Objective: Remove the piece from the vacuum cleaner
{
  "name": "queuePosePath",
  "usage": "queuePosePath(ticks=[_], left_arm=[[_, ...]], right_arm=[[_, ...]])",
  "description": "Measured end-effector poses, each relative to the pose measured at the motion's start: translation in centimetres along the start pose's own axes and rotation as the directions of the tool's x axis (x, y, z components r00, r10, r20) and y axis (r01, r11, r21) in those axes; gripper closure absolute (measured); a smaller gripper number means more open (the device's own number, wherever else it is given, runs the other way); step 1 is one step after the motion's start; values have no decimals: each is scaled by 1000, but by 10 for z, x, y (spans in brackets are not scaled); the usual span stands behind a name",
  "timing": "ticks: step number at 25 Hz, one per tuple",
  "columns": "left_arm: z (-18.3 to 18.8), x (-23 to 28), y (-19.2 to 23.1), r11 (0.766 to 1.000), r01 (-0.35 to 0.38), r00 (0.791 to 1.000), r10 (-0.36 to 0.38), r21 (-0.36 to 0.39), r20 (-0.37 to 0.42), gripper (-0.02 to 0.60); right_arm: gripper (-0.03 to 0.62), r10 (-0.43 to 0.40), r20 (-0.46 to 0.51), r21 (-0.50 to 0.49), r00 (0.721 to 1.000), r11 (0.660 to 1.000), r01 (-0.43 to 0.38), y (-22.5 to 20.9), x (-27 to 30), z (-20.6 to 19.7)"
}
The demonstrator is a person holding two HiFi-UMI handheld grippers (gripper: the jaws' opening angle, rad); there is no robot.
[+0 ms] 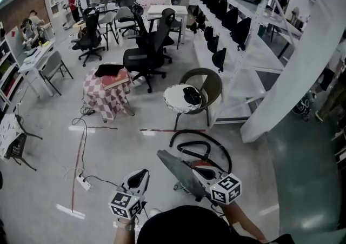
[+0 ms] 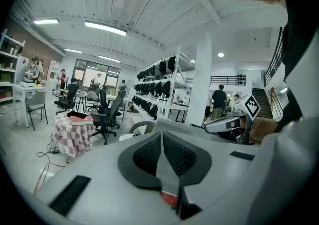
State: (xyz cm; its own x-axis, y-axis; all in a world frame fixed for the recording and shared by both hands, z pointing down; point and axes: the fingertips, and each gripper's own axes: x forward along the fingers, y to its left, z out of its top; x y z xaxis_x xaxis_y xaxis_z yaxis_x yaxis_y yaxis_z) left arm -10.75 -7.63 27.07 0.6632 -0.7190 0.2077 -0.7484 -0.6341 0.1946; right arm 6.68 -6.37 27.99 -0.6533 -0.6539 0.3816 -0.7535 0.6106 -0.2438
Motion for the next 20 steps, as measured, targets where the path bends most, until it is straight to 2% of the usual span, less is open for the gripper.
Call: queuePosePath(ticks=[5, 20], left_arm=[[-1, -3, -4, 1000, -8, 1000, 9, -13, 14, 558], [-15, 0, -14, 1000, -7, 1000, 7, -23, -16, 558]], right_arm=[[559, -4, -14, -13, 1000, 1000, 4, 2, -4, -7], [559, 0, -10, 2, 1000, 1000, 0, 7, -9, -21]])
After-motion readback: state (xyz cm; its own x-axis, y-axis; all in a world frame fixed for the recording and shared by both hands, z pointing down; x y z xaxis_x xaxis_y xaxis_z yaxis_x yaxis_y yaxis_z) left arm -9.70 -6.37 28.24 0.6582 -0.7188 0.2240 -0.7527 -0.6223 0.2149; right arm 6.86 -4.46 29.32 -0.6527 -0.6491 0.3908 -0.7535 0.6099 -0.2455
